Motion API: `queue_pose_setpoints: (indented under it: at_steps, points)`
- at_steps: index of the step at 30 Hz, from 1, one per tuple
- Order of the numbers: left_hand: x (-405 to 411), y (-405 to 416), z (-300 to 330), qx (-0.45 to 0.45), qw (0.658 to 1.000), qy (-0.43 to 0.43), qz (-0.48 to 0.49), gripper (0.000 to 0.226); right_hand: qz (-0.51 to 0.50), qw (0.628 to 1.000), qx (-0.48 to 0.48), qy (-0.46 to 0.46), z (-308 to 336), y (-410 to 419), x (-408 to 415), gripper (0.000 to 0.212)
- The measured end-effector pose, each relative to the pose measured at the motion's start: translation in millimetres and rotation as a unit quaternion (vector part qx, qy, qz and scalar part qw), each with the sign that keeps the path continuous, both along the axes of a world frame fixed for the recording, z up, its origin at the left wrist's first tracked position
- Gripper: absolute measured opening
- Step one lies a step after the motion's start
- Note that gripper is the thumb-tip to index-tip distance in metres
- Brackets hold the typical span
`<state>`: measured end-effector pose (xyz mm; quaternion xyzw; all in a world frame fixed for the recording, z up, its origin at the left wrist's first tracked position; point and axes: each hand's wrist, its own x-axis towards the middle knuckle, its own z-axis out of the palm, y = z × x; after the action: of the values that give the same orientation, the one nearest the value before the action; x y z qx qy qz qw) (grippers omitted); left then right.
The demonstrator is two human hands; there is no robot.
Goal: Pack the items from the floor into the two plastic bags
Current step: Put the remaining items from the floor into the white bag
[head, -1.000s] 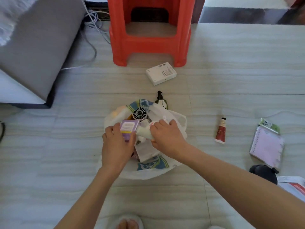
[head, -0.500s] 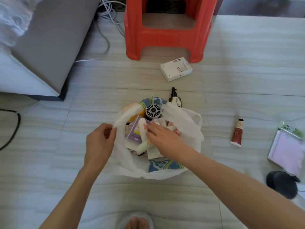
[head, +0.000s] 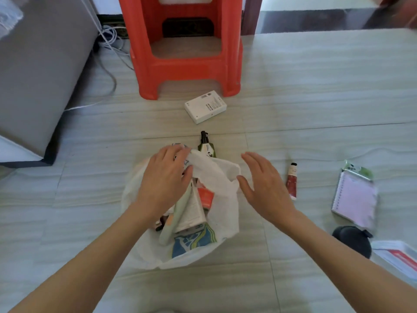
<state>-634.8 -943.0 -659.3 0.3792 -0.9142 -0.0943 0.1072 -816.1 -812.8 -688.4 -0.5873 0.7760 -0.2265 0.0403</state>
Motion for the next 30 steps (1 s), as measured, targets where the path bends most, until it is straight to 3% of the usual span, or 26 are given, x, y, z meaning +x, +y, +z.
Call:
queue_pose_setpoints:
  at_steps: [3,9,15,19,22,25,30]
  points:
    - [-55.1,-10.8,-8.0,0.044,0.999,-0.018,-0.009,0.047,-0.139,0.987,0.058,-0.05,-20.9,14.8,-41.1,0.048]
    - [-129.3,-40.0,-56.3,0.112,0.986,-0.123,-0.017,0.043,-0.274,0.942,0.177,-0.082,-60.0,29.5,-98.9,0.051]
    - [-147.3,-75.1,-90.7,0.156,0.962,-0.204,0.094,0.041,-0.33,0.899,0.252,-0.14,-88.4,24.2,-115.5,0.056]
    - [-151.7,-87.3,-106.6,0.208,0.943,-0.233,0.114,0.061,-0.332,0.895,0.264,-0.138,-101.9,21.2,-120.6,0.052]
    - [-156.8,-83.3,-109.4,0.251,0.934,-0.216,0.136,0.068,-0.33,0.896,0.275,-0.118,-106.8,19.9,-123.0,0.042]
    - [-161.2,-78.4,-105.5,0.273,0.935,-0.18,0.14,0.072,-0.348,0.888,0.248,-0.171,-108.7,19.0,-123.5,0.039]
    - [-167.1,-68.3,-62.8,0.24,0.968,0.035,0.065,0.071,-0.309,0.888,0.092,-0.327,-84.7,9.1,-102.8,0.037]
